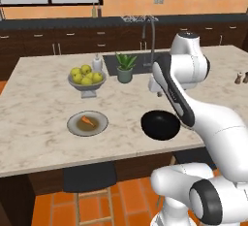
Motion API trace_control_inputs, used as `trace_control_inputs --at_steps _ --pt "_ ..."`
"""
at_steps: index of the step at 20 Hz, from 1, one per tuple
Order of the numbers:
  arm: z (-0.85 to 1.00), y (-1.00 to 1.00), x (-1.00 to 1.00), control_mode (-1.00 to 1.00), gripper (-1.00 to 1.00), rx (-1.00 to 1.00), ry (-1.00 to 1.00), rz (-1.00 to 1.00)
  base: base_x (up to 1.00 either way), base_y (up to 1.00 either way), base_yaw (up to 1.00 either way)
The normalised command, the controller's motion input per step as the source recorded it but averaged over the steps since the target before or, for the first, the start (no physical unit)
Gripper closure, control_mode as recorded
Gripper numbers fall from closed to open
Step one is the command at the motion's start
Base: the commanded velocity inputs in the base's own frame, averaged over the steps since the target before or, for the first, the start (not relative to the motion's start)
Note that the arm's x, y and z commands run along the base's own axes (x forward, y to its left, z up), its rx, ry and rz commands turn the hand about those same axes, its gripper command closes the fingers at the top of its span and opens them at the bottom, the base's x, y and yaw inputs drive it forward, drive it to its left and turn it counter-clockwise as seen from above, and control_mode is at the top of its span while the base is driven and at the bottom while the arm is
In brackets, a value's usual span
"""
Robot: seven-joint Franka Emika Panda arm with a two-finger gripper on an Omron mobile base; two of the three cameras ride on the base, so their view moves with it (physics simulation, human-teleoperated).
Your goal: Pick the chicken drumstick and garlic from their plates and place them in the bowl. Then put the bowl in the fridge.
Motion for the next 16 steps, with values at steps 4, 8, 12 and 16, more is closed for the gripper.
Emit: trace_control_inputs --at_steps 4,8,12,16 --pt "0.0 0.0 0.0 1.0 -1.0 0.0 0.0 0.0 0.7 0.0 0.0" --pt "0.0 0.0 0.0 1.0 -1.0 0.0 0.0 0.0 0.74 0.0 0.0" --pt "0.0 0.0 0.0 1.0 -1.0 0.0 0.0 0.0 0.15 0.0 0.0" --pt "0.0 0.0 0.0 1.0 -1.0 0.0 0.0 0.0 0.0 0.0 0.0"
